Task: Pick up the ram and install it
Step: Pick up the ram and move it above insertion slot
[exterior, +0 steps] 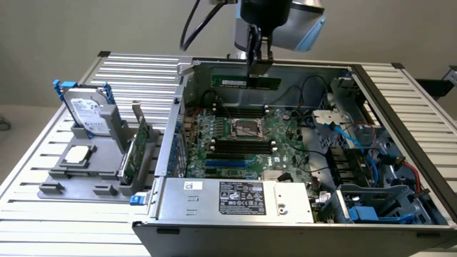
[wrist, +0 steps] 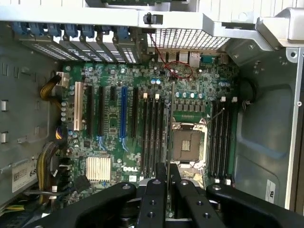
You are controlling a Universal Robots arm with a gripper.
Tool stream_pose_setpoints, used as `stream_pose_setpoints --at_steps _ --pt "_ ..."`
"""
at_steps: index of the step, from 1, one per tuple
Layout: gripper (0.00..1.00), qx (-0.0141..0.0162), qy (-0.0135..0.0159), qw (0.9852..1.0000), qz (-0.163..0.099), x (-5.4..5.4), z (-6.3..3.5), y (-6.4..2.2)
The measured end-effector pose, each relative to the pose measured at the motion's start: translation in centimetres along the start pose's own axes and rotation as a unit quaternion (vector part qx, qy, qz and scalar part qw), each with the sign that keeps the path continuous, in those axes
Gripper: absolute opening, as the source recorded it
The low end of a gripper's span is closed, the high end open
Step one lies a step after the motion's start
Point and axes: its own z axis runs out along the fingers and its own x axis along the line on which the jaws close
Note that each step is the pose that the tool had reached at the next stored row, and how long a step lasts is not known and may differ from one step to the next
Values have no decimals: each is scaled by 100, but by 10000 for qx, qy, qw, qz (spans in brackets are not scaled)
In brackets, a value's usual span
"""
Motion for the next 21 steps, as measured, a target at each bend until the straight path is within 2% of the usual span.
stream_pose_setpoints --at_steps 4,13,17,21 --pt "14 26 1 10000 0 0 47 -52" --pt "14 98 3 10000 1 -1 183 -67" --pt "14 149 5 9999 1 -1 227 -73" --pt "14 156 6 9999 1 -1 232 -73"
